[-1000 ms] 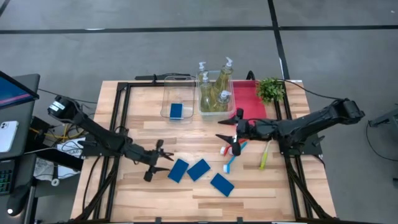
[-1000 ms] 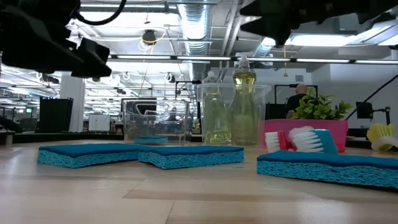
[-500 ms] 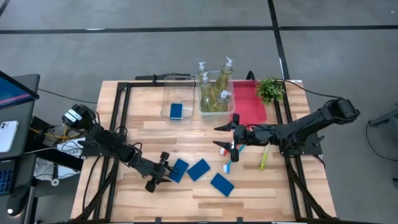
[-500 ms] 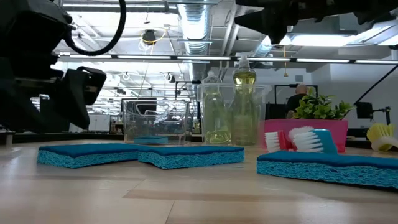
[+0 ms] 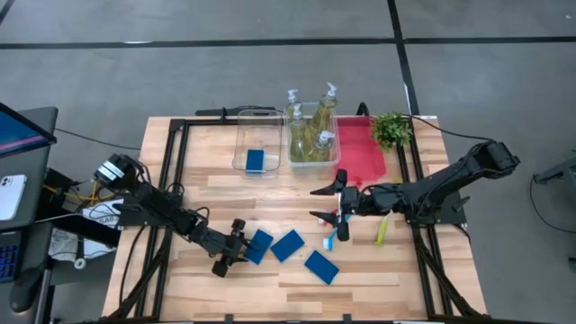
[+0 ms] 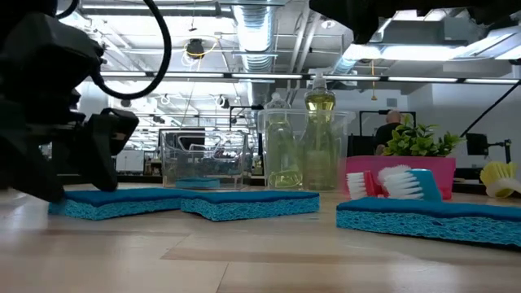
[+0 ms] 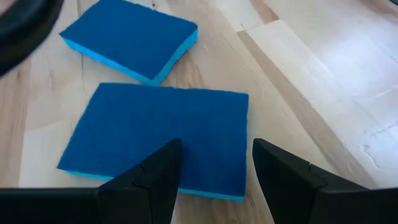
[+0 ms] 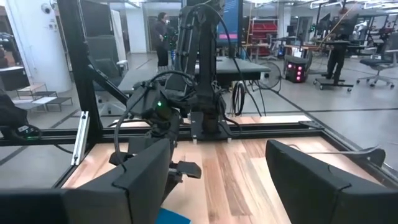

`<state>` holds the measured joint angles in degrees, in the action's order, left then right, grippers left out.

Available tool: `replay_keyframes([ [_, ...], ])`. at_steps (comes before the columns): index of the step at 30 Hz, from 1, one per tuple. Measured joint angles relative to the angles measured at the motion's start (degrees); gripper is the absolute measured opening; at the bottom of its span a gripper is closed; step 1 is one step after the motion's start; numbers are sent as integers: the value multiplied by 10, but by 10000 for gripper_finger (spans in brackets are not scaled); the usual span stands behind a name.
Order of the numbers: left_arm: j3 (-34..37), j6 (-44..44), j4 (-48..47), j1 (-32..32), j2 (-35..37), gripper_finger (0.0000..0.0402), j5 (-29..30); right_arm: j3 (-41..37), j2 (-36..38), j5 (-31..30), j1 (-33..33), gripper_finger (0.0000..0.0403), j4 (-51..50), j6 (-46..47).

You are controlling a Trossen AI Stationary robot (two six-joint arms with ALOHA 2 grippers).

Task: Pick & Place Kitchen Sink Supplies
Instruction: Put the blue sponge into the left transparent bin

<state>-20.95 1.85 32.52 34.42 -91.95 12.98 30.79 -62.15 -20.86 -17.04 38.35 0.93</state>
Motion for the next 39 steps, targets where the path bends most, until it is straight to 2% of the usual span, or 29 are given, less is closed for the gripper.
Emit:
replay_keyframes([
  [10, 0, -24, -3, -54, -7, 195, -26, 0, 0, 0, 3, 260, 0, 0],
  [18, 24, -31, -2, -153, -6, 149, -22, 0, 0, 0, 3, 260, 3, 0],
  [22, 25, -54, -4, -189, -7, 121, -18, 0, 0, 0, 3, 260, 9, -36],
  [24, 25, -82, -1, -196, -7, 106, 5, 0, 0, 0, 3, 260, 10, -47],
  [27, 27, -89, 8, -197, -8, 81, 92, 1, 0, 0, 3, 260, 14, -81],
  [30, 28, -104, 20, -196, -10, 52, 142, 1, 0, 0, 3, 260, 16, -120],
  [34, 28, -153, 56, -196, -10, 13, 164, 1, 0, 0, 3, 260, 16, -172],
  [39, 28, -241, 120, -200, -10, 15, 184, 1, 0, 0, 3, 260, 16, -209],
])
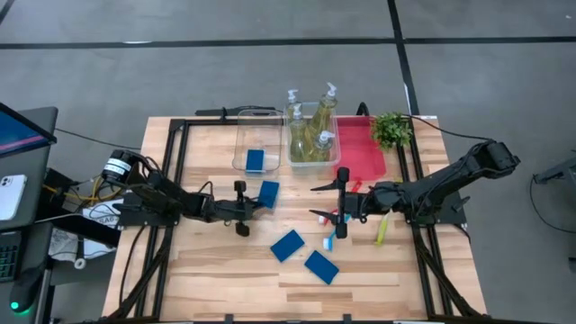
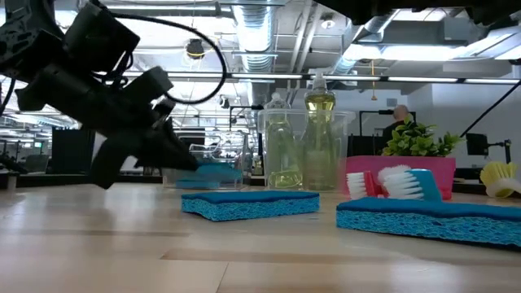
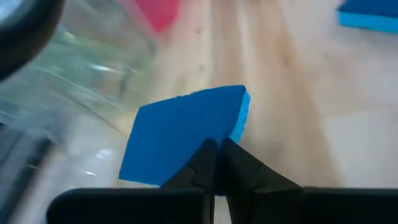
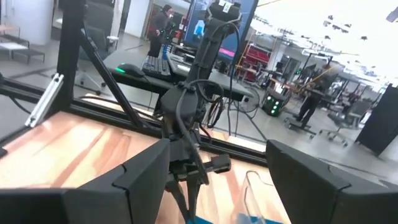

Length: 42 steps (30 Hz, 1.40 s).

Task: Pick & Place Kitchen Sink Supplies
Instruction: Put the blue sponge into the left transparent bin

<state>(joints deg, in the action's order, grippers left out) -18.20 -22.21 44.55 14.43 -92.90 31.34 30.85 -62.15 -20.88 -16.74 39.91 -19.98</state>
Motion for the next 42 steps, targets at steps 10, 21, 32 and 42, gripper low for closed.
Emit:
replay_keyframes([
  [10, -1, -130, 85, -33, 1, 11, 5, 0, 0, 0, 5, 260, 0, -46],
  [21, -1, -142, 102, -9, 1, 11, 6, 0, 0, 0, 39, 260, 0, -9],
  [32, -2, -192, 137, 70, 1, 14, 105, 0, 0, -1, 53, 260, 13, 40],
  [42, -4, -331, 229, 9, 48, 16, 210, 0, 0, -2, 53, 260, 39, 31],
])
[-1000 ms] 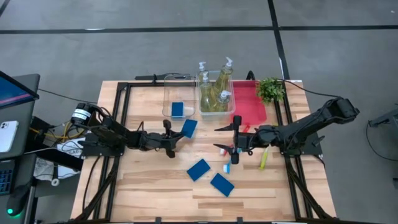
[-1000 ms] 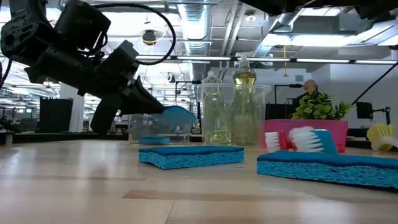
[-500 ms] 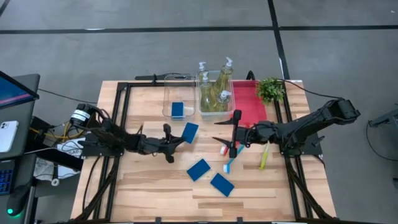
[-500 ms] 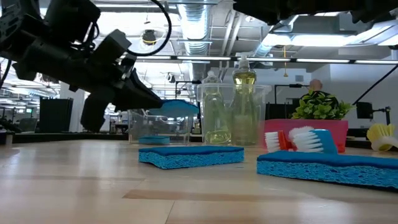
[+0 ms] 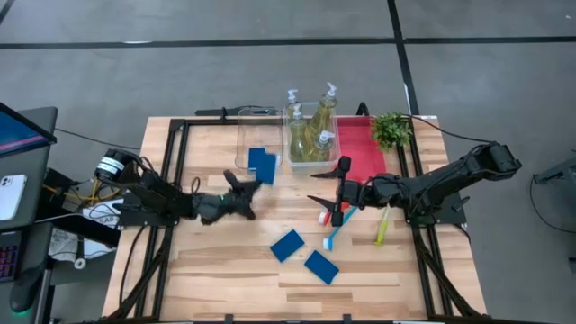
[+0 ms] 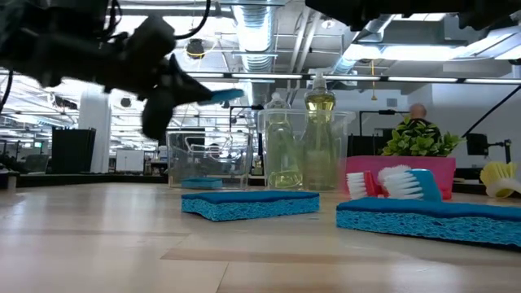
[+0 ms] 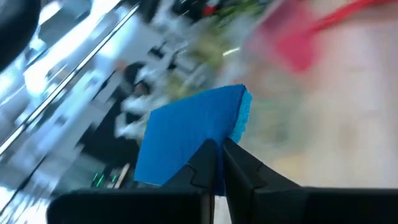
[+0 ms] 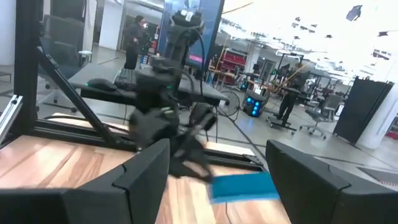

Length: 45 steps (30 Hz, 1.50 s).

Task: Pick & Place Kitchen Sink Supplies
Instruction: Put the blue sponge into the left transparent bin

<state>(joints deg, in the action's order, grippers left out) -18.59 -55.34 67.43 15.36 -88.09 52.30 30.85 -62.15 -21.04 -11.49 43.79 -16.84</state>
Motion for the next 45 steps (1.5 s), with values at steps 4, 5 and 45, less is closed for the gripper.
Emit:
replay_keyframes([
  [4, 0, 1, 1, -87, 63, 26, -39, 0, 0, 0, 0, 260, 8, -1],
  [5, 0, 1, 0, -111, 80, 27, -59, 0, 0, 0, 0, 260, 9, -2],
  [45, 2, 443, -47, -274, 181, 140, -948, 0, 0, 0, 75, 260, 17, 34],
])
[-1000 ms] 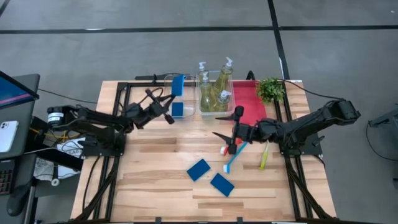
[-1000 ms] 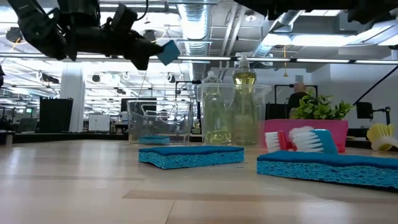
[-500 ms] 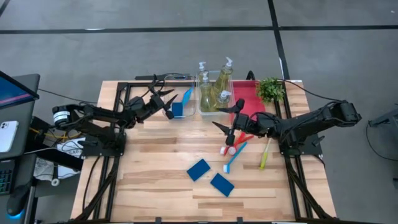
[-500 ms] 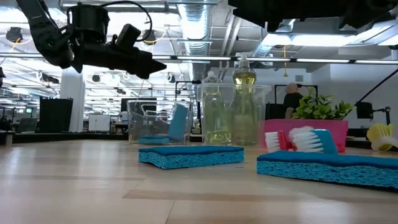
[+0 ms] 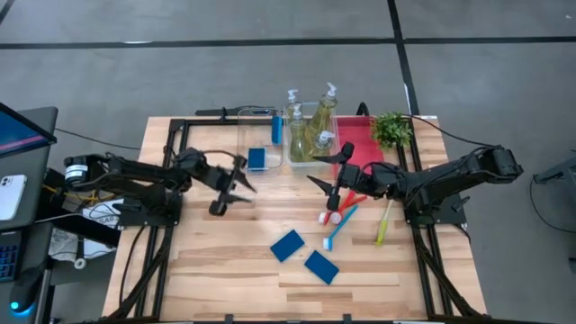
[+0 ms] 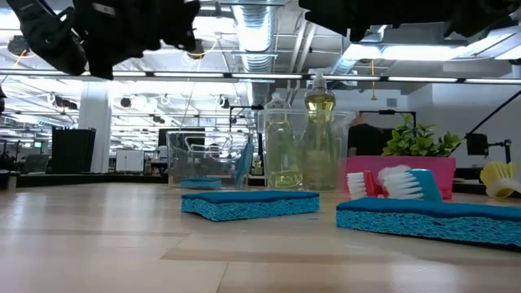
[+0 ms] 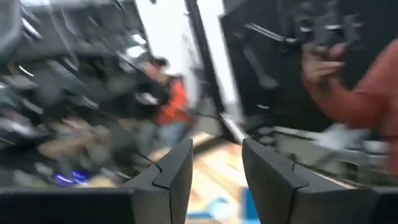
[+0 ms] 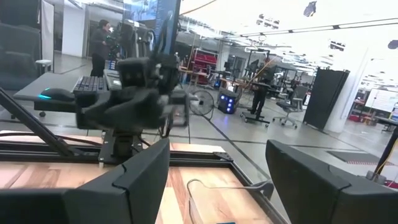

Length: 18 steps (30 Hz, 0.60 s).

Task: Pick & Place Kitchen Sink Supplies
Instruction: Put the blue sponge into the left transparent bin

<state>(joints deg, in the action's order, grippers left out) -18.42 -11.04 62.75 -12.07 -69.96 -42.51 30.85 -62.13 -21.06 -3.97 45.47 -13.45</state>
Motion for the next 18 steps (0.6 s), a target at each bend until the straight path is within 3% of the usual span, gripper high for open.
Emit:
replay_keyframes([
  [4, 19, -44, -86, 21, -24, 134, -9, 0, 0, 0, -1, 260, 0, 0],
  [10, 34, -86, -81, 26, -92, 127, 3, 0, 0, 0, -1, 260, 0, 31],
  [18, 16, -84, -20, 112, -176, 133, 132, 0, 0, 0, -2, 260, 0, 117],
])
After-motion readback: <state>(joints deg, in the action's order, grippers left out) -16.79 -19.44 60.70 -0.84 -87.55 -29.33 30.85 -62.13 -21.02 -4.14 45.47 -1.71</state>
